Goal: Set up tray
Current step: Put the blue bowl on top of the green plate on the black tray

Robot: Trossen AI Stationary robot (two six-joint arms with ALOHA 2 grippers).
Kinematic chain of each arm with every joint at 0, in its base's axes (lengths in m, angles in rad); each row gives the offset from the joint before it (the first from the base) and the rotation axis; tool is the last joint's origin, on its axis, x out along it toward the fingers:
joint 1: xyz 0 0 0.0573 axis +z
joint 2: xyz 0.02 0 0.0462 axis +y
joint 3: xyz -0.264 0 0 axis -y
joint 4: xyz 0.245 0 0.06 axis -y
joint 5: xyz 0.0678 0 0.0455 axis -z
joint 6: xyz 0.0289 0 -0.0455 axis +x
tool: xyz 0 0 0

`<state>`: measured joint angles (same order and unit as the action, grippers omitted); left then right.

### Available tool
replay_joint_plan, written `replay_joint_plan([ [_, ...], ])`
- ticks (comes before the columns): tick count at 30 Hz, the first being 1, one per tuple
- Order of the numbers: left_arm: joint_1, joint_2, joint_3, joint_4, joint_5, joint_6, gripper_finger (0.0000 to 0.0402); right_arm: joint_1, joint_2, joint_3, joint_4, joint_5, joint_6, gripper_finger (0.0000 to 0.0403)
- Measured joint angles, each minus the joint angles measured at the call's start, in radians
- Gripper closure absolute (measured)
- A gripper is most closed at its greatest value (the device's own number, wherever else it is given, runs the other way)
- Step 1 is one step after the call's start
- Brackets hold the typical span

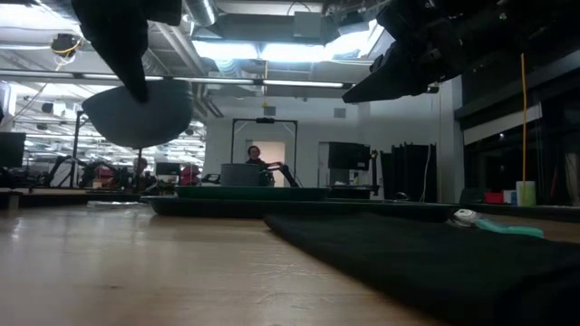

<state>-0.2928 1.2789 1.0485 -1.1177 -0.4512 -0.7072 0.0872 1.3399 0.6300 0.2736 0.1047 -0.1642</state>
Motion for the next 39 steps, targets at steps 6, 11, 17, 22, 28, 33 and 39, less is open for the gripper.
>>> replay_joint_plan([
  [6,0.0,0.0,0.0,0.013,-0.012,0.04,0.0399,0.0,0.0,0.0,0.0,0.0,0.0,0.0377],
  [11,0.0,0.0,0.0,0.079,-0.012,0.119,0.0399,0.0,0.0,0.0,0.0,0.0,-0.001,0.0377],
  [17,0.0,0.0,0.0,0.141,-0.031,0.244,0.0399,0.0,0.0,0.0,0.006,0.0,-0.001,0.0377],
  [22,0.016,0.0,0.0,0.165,-0.054,0.315,0.0399,0.0,0.0,0.0,0.006,0.0,0.0,0.0377],
  [28,0.057,0.001,0.0,0.221,-0.054,0.427,0.0399,0.0,0.0,0.0,0.016,0.0,-0.002,0.0377],
  [33,0.087,0.007,0.0,0.295,-0.053,0.531,0.0399,0.0,0.0,0.0,0.023,0.0,-0.002,0.0377],
  [39,0.126,0.049,0.0,0.371,-0.026,0.674,0.0399,0.0,0.0,0.0,0.023,0.0,-0.005,0.0377],
])
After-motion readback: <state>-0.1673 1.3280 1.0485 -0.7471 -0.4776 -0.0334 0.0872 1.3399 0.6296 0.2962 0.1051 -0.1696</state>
